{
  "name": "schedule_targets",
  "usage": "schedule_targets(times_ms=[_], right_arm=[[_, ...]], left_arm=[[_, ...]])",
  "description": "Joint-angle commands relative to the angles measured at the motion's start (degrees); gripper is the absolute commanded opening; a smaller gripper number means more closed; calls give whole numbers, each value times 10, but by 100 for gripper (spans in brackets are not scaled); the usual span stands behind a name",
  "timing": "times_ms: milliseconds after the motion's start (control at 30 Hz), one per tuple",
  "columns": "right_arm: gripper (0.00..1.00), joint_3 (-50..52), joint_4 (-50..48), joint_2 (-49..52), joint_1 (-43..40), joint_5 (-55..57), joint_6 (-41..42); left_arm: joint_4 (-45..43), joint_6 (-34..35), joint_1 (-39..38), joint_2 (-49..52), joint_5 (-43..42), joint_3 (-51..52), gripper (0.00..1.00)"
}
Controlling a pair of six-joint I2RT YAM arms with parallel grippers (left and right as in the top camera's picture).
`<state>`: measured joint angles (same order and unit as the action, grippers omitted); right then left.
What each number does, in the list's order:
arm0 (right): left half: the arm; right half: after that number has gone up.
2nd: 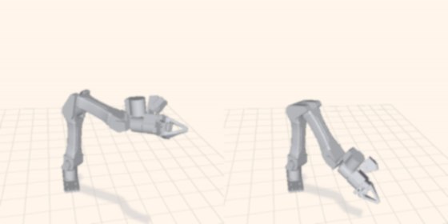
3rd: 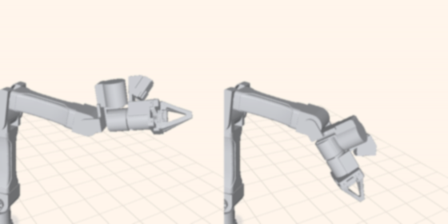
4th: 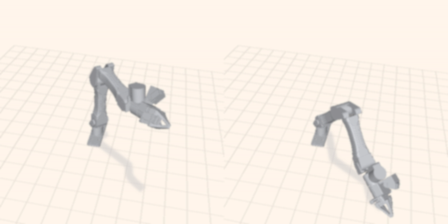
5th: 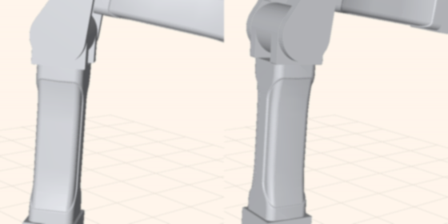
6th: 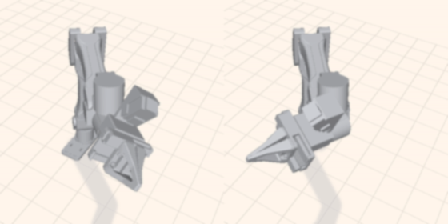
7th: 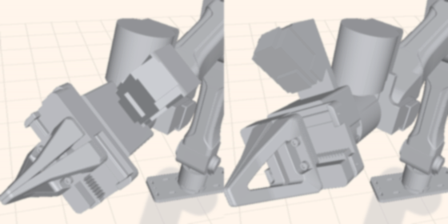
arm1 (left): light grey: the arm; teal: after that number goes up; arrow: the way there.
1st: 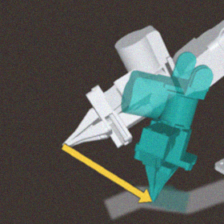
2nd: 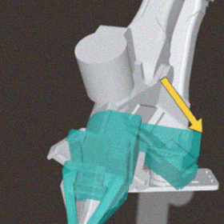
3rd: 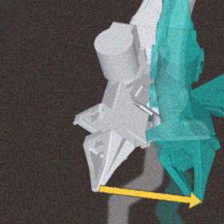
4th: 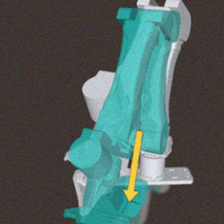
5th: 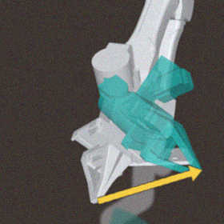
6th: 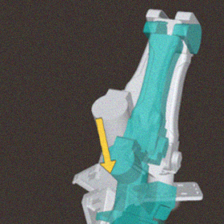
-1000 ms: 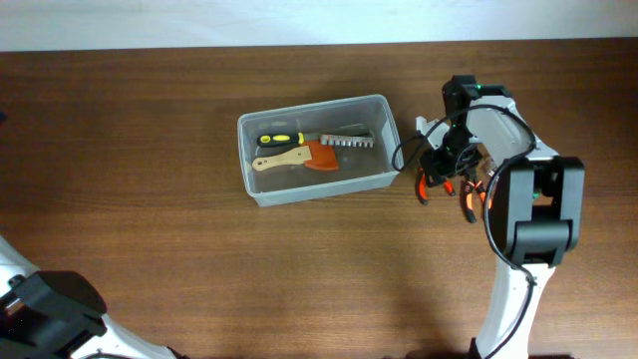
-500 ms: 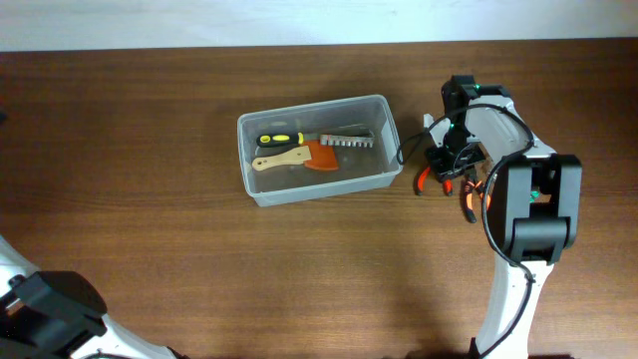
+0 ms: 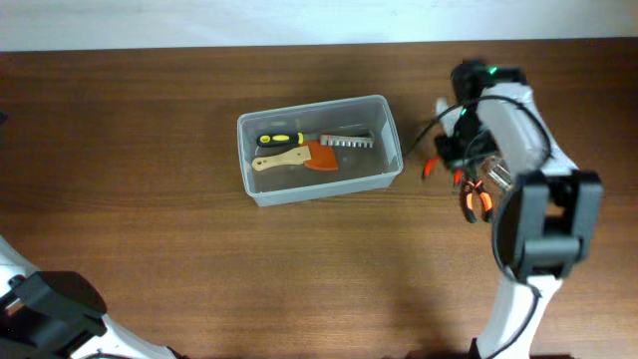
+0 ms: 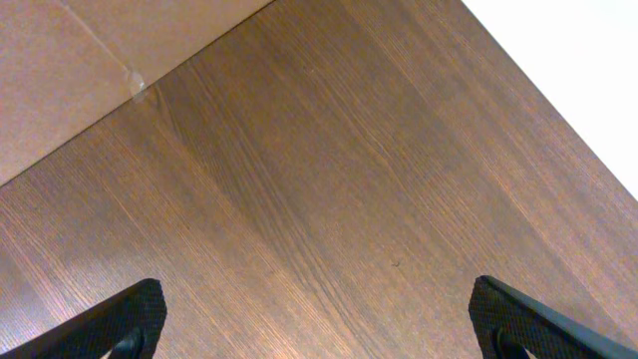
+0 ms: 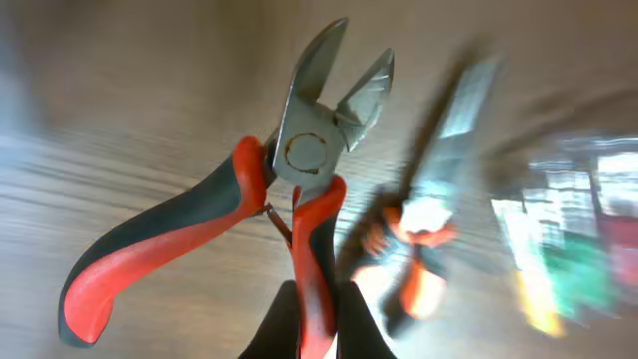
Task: Pack container
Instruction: 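Lift the cutters with the right gripper and lower them into the container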
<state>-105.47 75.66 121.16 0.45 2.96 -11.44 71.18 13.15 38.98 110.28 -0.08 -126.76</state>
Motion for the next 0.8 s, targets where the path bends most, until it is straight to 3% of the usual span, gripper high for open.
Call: schedule_targets(times_ms=[0, 167, 300, 767], right_arm=[[4, -55, 3, -104, 19, 3, 27], [4, -82, -7, -168, 66, -68, 7], [4, -82, -35, -182, 125, -141, -96], [4, -82, -181, -83, 290, -148, -488]], left_arm=[[0, 8, 2, 7, -6, 0, 99], [0, 8, 2, 7, -6, 0, 99], [0, 8, 2, 7, -6, 0, 99], [0, 8, 2, 7, -6, 0, 99]])
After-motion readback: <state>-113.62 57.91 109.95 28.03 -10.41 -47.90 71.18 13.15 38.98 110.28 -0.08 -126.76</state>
